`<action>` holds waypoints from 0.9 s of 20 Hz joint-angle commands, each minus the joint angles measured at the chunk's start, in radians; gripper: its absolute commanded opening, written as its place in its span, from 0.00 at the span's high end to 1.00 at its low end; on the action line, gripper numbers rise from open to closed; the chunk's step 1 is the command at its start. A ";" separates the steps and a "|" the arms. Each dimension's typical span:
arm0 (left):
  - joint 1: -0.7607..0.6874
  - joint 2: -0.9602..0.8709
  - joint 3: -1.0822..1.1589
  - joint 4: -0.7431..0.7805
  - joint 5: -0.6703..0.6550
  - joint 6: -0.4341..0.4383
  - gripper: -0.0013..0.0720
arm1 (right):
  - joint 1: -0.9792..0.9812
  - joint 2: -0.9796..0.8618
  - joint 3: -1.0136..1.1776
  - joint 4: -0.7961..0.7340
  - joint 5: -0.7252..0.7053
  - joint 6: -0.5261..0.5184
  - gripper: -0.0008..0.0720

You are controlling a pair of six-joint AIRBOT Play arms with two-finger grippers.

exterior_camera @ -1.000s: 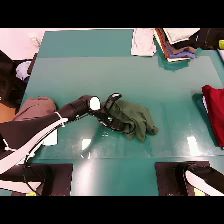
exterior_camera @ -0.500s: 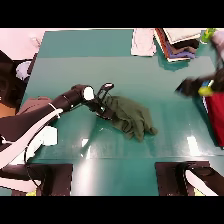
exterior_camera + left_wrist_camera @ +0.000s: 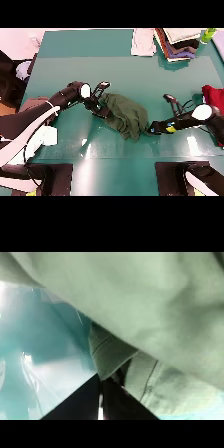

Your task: Fold the shirts.

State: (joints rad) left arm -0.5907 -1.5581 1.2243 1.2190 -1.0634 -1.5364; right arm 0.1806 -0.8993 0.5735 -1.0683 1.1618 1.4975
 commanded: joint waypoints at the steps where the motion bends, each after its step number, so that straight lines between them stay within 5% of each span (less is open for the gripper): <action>1: 0.002 0.000 0.001 0.010 -0.013 0.000 0.95 | 0.092 -0.082 -0.035 0.030 -0.106 -0.008 0.24; 5: 0.002 0.000 0.001 0.040 -0.023 0.000 0.95 | 0.155 -0.117 -0.030 0.009 -0.192 -0.006 0.97; 11: 0.130 0.016 0.074 0.168 -0.105 -0.010 0.95 | -0.057 -0.029 0.205 -0.297 -0.027 0.056 0.97; 18: 0.227 0.286 0.224 0.316 0.054 -0.061 0.95 | -0.341 0.134 0.576 -0.294 0.041 -0.046 0.97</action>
State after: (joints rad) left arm -0.3889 -1.3777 1.3842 1.4509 -1.0775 -1.5814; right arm -0.0750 -0.8177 1.0031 -1.3418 1.1717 1.4914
